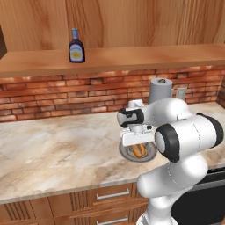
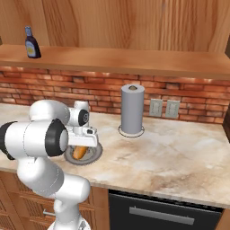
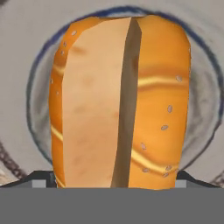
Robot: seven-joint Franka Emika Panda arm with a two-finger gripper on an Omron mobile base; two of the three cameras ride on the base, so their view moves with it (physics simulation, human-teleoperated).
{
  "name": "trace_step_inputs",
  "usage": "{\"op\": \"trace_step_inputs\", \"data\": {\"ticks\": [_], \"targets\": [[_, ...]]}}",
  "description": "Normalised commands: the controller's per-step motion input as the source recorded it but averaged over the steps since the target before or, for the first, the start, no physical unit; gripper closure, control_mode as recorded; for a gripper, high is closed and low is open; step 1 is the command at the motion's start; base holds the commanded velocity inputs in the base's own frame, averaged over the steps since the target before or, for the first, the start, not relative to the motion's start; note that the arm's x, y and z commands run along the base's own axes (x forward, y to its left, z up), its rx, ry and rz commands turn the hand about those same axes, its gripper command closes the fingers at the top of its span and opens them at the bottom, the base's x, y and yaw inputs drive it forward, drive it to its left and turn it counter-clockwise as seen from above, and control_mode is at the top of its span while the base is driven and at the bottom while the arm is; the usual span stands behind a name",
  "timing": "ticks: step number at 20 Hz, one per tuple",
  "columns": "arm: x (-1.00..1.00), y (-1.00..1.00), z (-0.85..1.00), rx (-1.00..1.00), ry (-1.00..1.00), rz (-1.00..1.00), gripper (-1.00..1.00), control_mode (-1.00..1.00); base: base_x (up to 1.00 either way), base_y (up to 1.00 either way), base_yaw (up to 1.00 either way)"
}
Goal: Move the hot dog bun to the plate on the dining table and place the condiment next to that plate. Then navigate to the fridge and take the sausage and place it on the plate as well.
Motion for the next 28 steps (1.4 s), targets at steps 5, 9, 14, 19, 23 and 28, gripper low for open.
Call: {"op": "trace_step_inputs", "data": {"ticks": [5, 9, 14, 19, 23, 28], "targets": [[-0.03, 0.00, -0.01, 0.00, 0.00, 0.00, 1.00, -1.00, 0.00, 0.00, 0.00], [-0.49, 0.00, 0.28, 0.01, -0.08, 0.00, 1.00, -1.00, 0.00, 0.00, 0.00], [-0.69, 0.00, 0.57, 0.06, -0.09, -0.02, 1.00, -1.00, 0.00, 0.00, 0.00], [-0.62, -0.03, 0.83, 0.07, -0.08, 0.00, 1.00, -1.00, 0.00, 0.00, 0.00], [-0.64, -0.03, 0.86, 0.06, -0.10, 0.00, 1.00, -1.00, 0.00, 0.00, 0.00], [-0.60, -0.04, 0.91, 0.05, -0.07, 0.00, 1.00, -1.00, 0.00, 0.00, 0.00]]}}
